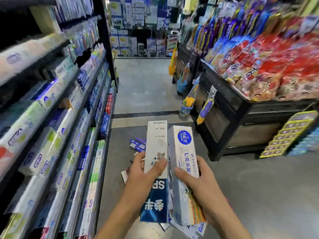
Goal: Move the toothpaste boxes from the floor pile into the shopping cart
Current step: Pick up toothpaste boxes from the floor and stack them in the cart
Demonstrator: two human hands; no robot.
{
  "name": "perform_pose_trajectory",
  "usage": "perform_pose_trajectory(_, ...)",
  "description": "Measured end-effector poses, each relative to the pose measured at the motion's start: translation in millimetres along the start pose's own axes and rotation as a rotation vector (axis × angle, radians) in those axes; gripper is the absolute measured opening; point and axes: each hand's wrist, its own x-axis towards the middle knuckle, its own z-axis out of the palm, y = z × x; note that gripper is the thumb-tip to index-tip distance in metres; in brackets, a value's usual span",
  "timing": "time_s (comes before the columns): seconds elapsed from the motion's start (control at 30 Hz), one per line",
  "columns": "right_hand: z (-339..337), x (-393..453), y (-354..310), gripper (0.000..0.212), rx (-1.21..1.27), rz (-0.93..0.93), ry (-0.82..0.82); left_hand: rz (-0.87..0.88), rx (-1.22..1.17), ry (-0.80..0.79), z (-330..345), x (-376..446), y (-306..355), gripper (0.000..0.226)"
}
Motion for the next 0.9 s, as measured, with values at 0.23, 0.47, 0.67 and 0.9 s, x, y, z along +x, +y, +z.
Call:
perform_pose_trajectory(0.23, 3.2, -80.3, -11.4, 0.061, 0.094, -0.073, 0.282, -0.016, 0.083, -0.272, 18.9, -33.1, 20.0, 0.047)
perform_pose_trajectory(0.47, -24.0, -199.1, -1.5, 0.049, 0.146, -0.159, 0.696, 0.001, 0.191, -0.585, 83.3, -106.0, 4.7, 0.037)
perform_pose_trajectory(0.67, -67.5, -329.4, 28.6, 0.048, 0.183, -0.200, 1.053, -0.031, 0.290, -0.941, 153.9, -205.7, -37.4, 0.045)
perform_pose_trajectory(0.9, -111.0, -514.8, 84.5, 0.053, 0.243, -0.234, 1.425, -0.137, 0.352, -1.307, 226.3, -381.5, -102.4, 0.048)
